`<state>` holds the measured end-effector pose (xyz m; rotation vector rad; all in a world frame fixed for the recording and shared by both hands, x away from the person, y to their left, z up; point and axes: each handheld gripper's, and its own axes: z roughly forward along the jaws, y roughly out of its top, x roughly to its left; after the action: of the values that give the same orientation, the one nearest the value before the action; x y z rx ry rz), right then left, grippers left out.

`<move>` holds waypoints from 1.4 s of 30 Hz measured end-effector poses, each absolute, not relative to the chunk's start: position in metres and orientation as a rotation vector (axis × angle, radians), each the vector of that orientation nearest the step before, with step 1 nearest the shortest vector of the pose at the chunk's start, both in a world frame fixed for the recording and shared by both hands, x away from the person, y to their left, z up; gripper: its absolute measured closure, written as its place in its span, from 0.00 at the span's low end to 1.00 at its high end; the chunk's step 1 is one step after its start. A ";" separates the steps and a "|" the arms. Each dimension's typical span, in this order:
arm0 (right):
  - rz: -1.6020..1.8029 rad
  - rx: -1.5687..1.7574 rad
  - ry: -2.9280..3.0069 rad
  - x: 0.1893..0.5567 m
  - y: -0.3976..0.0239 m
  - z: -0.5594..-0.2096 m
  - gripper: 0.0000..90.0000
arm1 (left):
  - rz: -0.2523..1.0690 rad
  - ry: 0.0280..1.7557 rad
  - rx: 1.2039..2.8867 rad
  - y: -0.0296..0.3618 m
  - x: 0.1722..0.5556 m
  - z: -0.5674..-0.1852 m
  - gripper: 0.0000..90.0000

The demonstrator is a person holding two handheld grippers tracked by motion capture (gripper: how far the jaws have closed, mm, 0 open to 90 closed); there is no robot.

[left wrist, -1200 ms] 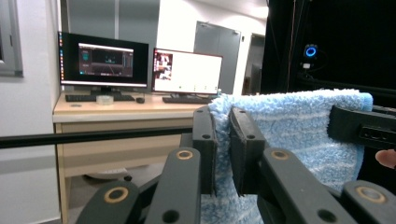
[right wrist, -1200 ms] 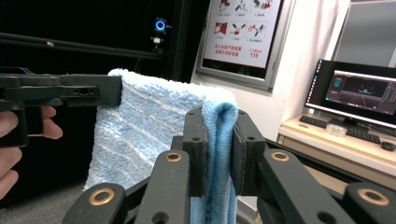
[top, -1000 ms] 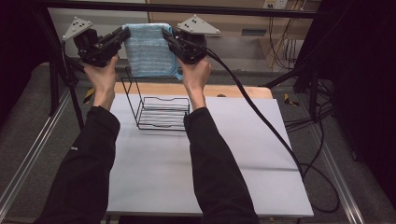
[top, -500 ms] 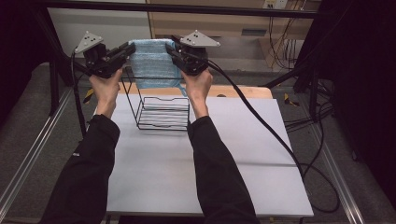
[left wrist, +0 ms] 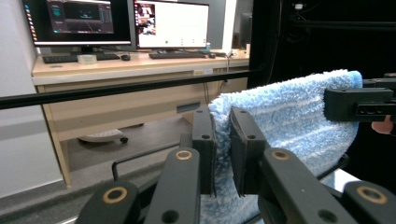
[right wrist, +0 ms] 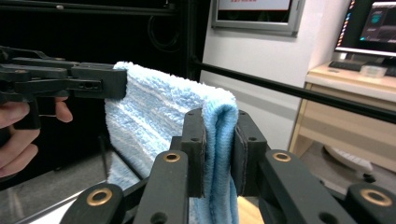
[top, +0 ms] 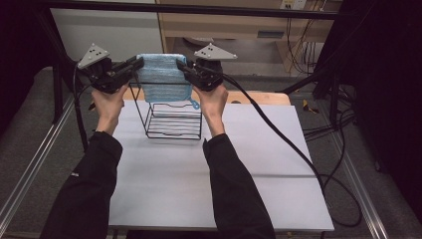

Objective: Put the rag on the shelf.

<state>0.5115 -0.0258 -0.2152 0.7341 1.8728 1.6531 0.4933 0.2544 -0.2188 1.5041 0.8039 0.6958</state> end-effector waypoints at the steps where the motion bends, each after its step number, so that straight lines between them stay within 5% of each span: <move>1: 1.655 0.739 1.882 0.510 -0.026 -0.215 0.86 | 0.691 0.799 1.507 0.255 0.492 -0.219 0.90; 34: 1.566 0.608 1.975 0.492 -0.031 -0.230 0.84 | 0.648 0.796 1.574 0.258 0.467 -0.237 0.88; 42: 1.547 0.590 1.980 0.490 -0.031 -0.230 0.84 | 0.651 0.811 1.571 0.267 0.458 -0.215 0.83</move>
<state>0.4900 -0.0314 -0.2301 0.5897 1.9804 1.5467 0.4578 0.2672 -0.2148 1.5714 0.8110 0.6506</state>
